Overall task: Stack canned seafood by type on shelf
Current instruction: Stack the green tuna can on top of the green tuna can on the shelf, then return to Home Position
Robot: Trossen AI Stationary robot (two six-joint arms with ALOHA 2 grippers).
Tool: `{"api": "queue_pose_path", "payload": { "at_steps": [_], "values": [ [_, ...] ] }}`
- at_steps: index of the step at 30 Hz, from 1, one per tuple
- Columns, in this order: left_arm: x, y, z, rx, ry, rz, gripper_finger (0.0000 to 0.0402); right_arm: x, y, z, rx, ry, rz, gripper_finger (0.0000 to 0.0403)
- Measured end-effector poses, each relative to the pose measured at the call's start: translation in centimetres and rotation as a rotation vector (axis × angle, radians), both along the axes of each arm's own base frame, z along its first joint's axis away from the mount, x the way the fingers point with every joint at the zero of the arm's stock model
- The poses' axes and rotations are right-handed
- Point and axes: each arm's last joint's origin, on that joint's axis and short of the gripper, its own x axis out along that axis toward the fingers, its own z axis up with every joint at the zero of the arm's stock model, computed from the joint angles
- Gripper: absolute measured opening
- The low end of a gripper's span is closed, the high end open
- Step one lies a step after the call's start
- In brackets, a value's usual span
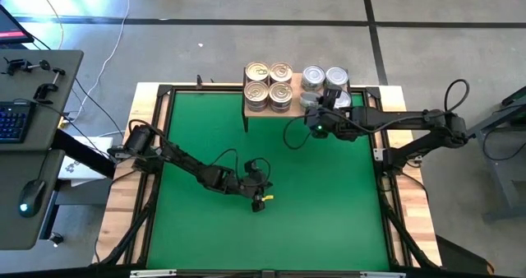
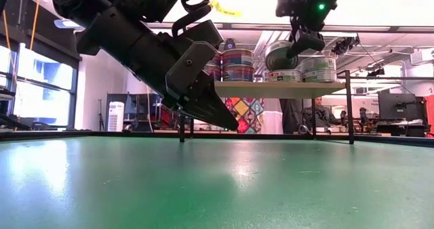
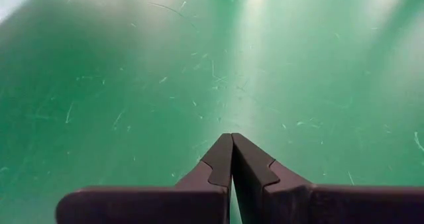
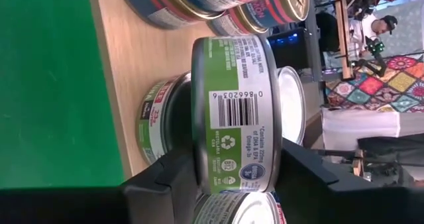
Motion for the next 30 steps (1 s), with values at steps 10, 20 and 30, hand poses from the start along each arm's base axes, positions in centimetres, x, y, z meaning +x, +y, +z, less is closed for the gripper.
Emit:
{"api": "queue_pose_path", "payload": {
  "at_steps": [10,20,30],
  "values": [
    [0.0,0.0,0.0,0.000,0.000,0.000,0.0000,-0.2,0.0,-0.2,0.013,0.010,-0.018,0.0211],
    [0.0,0.0,0.0,-0.002,-0.001,0.000,0.0000,-0.6,0.1,-0.4,0.022,0.039,-0.029,0.0252],
    [0.0,0.0,0.0,-0.011,-0.002,0.003,0.0000,-1.9,1.8,1.1,0.119,-0.088,0.021,0.0252]
  ]
}}
